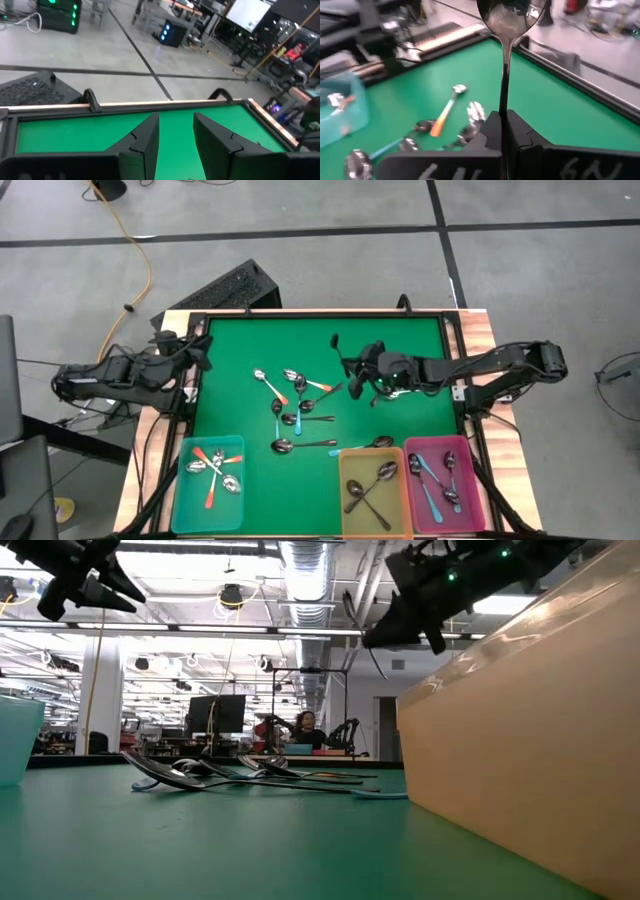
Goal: Sort silverware by color (type)
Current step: Put the black spoon into the orange bin
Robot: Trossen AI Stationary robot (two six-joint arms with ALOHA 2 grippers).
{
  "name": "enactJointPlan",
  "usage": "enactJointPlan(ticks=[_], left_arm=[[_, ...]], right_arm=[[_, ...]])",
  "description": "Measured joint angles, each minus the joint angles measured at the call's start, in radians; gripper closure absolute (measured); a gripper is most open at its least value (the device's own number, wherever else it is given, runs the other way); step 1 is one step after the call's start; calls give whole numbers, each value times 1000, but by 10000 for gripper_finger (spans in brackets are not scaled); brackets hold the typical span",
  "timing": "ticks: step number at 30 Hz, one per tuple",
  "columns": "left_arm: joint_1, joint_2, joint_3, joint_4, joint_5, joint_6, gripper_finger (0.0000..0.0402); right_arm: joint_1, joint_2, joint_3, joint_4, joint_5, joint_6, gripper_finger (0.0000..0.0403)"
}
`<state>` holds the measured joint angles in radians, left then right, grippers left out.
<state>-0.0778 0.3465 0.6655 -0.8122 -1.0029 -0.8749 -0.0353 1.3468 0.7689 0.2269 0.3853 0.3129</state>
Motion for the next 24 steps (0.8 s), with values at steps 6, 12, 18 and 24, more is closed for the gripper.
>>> enactJointPlan(ticks=[6,12,18,24], left_arm=[[0,36,0,0,78,28,296],[0,69,0,7,45,78,296],[0,73,0,49,30,79,296],[0,73,0,56,64,82,296]], right_arm=[[53,0,0,76,-137,-81,395],[143,0,0,6,-147,-41,395],[210,0,0,-95,-39,47,395],[229,0,0,-117,165,45,395]])
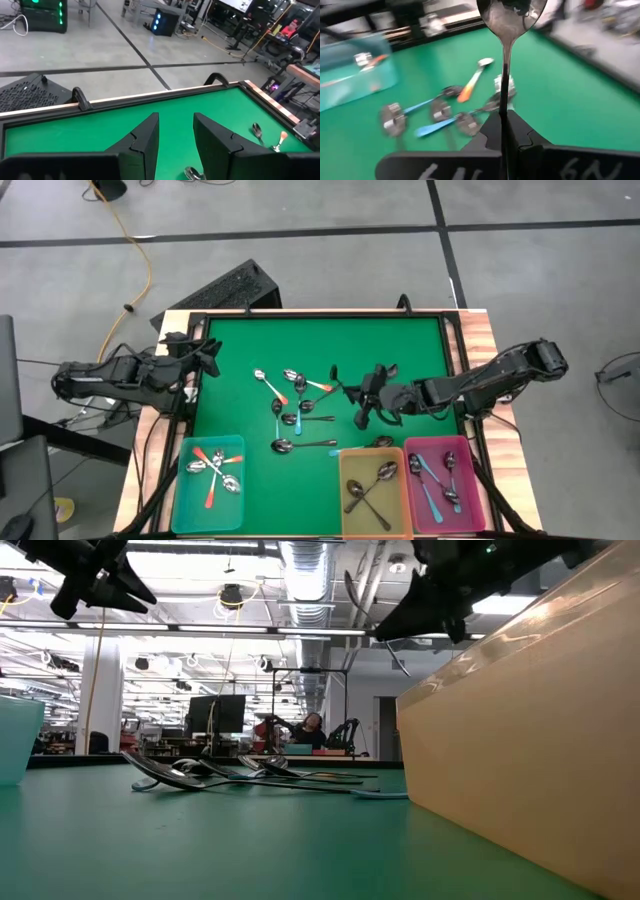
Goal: Sort silverware by color (type)
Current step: Put the black spoon into the orange bin
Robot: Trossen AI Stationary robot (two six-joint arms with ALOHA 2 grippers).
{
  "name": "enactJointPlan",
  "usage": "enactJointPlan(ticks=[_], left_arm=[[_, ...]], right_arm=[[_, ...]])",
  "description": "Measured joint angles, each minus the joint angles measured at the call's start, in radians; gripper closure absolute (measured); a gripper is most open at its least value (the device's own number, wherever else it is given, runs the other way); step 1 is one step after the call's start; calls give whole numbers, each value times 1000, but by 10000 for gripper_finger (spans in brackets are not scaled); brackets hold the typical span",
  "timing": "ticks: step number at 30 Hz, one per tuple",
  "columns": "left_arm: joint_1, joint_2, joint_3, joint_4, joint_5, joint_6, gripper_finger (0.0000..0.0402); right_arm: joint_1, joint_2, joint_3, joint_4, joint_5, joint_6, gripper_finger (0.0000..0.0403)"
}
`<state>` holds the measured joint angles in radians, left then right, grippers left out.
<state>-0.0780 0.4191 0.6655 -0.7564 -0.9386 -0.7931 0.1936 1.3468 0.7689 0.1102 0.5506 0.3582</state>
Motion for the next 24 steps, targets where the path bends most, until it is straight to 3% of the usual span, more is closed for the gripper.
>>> enactJointPlan(ticks=[2,5,11,17,24], left_arm=[[0,0,0,9,-4,3,296],[0,0,0,16,-12,7,296],[0,0,0,11,12,7,296],[0,0,0,14,-14,39,296],[0,0,0,6,-34,39,296]], right_arm=[[-14,0,0,16,58,-23,395],[-40,0,0,96,55,-89,395],[-59,-1,0,254,-105,-170,395],[-30,-1,0,281,-248,-194,395],[19,-1,0,280,-311,-141,395]])
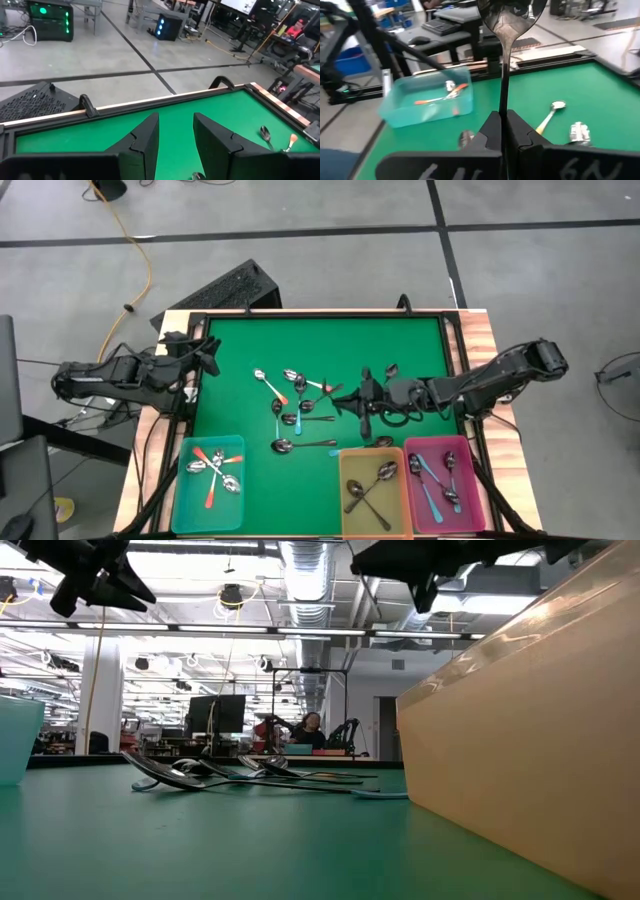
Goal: Sort silverware by color (type)
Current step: Put the black spoon into the orange bin
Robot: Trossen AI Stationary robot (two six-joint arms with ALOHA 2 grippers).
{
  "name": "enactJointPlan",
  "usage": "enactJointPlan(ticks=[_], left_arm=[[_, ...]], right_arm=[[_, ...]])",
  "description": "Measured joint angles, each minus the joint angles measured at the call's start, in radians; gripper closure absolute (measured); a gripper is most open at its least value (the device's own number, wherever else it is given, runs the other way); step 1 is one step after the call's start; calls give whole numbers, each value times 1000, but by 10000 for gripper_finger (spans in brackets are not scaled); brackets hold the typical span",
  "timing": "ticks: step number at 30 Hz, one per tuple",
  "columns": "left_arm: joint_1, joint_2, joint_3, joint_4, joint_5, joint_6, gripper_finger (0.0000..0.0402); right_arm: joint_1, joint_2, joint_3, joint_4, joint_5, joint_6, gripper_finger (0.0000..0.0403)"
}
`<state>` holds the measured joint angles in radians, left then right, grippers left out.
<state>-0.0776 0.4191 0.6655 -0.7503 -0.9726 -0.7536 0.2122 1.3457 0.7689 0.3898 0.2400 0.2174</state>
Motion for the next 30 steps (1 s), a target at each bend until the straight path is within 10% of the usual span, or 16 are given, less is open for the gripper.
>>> enactJointPlan(ticks=[17,30], left_arm=[[0,0,0,1,-15,8,296],[0,0,0,1,24,-11,296]], right_arm=[[-23,0,0,-125,393,-57,395],[9,0,1,140,-123,-47,395]])
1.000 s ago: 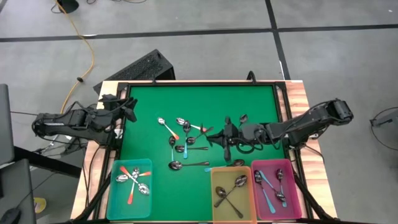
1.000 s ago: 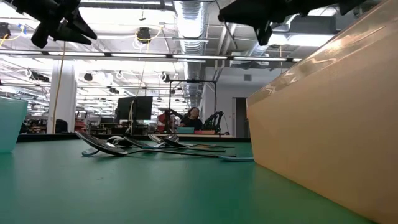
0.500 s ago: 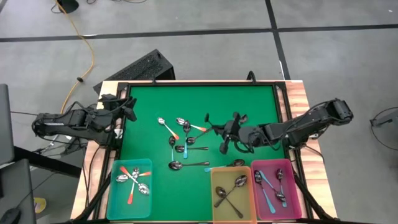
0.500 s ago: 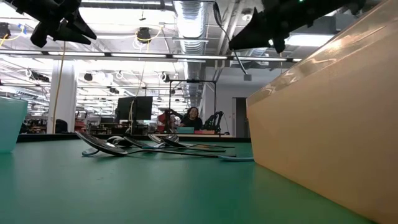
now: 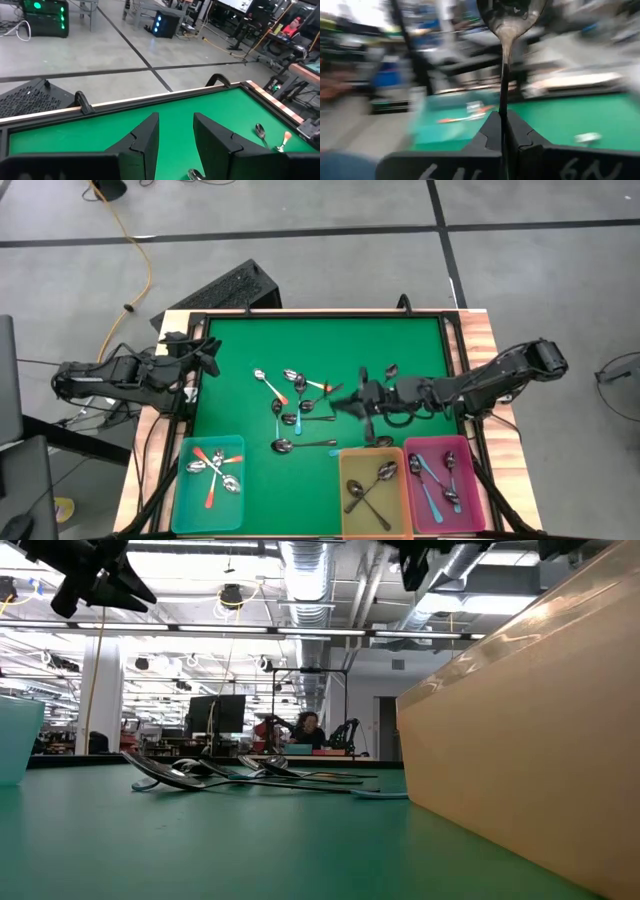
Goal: Sort silverware by color (type)
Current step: Put the black spoon into the orange bin
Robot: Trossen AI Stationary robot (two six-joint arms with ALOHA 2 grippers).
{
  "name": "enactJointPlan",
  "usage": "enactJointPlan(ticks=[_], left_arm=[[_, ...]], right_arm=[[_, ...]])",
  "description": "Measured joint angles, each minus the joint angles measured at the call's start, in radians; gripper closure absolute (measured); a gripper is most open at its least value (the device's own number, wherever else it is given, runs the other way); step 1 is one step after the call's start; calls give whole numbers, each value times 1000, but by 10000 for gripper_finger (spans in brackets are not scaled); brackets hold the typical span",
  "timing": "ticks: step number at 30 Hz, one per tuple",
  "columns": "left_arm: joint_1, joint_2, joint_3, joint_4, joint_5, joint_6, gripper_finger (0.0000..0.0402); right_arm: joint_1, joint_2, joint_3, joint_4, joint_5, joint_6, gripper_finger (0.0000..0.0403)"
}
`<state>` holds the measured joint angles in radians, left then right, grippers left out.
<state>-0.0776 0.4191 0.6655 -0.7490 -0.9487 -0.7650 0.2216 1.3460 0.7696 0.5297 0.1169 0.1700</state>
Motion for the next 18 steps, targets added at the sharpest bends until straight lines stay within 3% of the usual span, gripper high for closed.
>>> enactJointPlan(ticks=[4,11,18], left_arm=[[0,0,0,0,1,0,296],[0,0,0,-1,-3,-1,296],[0,0,0,-1,-4,-2,296]], right_arm=[[72,0,0,-33,-119,166,395],[222,0,0,-45,-162,452,395],[411,0,0,-67,74,738,394]])
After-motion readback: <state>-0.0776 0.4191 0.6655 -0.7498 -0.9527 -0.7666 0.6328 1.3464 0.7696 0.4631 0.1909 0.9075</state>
